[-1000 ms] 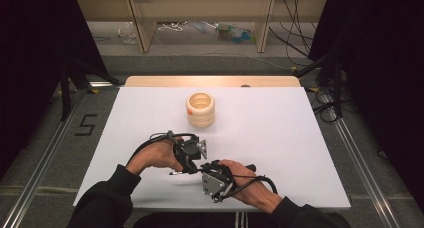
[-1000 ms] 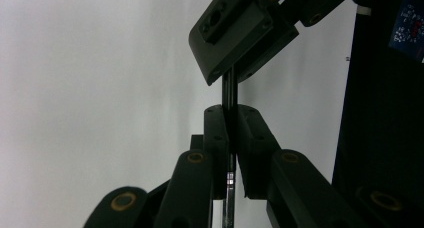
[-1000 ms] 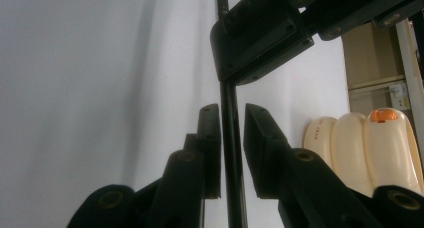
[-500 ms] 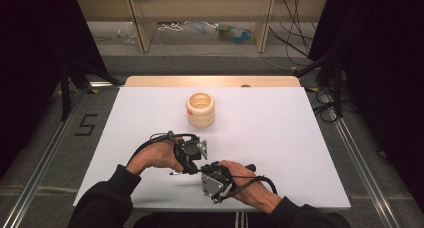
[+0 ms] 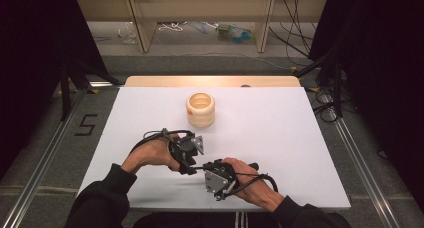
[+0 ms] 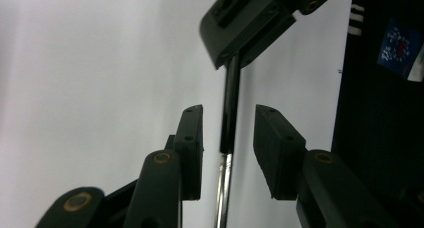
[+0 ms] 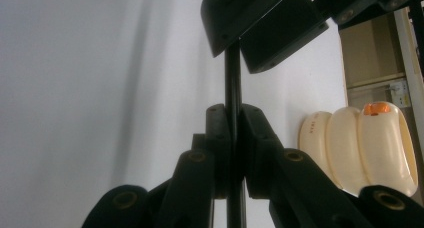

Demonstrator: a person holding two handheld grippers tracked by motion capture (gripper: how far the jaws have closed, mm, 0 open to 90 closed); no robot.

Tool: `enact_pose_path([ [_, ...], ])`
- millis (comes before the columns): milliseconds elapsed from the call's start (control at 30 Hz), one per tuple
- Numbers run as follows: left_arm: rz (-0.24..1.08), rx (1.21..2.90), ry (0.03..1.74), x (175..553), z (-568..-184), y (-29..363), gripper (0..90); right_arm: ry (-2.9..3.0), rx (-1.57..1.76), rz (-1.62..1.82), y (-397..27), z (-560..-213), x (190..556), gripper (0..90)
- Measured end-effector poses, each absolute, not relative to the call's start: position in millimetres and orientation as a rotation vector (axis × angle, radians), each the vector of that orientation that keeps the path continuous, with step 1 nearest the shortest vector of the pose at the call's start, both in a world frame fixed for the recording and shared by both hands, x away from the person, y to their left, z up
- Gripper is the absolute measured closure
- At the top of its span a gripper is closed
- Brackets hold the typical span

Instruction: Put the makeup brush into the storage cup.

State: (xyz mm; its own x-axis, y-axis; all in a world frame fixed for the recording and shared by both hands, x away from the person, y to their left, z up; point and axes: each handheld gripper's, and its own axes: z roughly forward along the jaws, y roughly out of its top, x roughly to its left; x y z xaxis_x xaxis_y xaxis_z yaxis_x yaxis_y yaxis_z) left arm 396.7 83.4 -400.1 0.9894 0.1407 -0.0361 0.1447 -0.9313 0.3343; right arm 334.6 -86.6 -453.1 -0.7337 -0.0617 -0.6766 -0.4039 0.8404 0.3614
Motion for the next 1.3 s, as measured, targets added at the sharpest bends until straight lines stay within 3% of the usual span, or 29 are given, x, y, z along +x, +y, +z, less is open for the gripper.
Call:
enact_pose_path([
  [333, 0.018, 2.659, 0.300, 397.4, -390.9, 103.0, 47.4, 2.328, -0.338, 0.692, -94.9, -446.6, 341.9, 84.0],
  [733, 0.205, 2.415, 0.410, 402.9, -387.8, 127.3, 30.5, 2.329, -0.228, 0.728, -107.0, -441.4, 350.4, 84.0],
  [1067, 0.386, 2.147, 0.541, 395.2, -387.8, 133.3, 24.0, 2.357, -0.016, 0.888, -121.3, -435.6, 360.9, 84.0],
  [1300, 0.413, 2.039, 0.595, 391.8, -390.5, 139.1, 22.6, 2.338, 0.100, 0.958, -132.1, -433.9, 370.1, 83.9],
])
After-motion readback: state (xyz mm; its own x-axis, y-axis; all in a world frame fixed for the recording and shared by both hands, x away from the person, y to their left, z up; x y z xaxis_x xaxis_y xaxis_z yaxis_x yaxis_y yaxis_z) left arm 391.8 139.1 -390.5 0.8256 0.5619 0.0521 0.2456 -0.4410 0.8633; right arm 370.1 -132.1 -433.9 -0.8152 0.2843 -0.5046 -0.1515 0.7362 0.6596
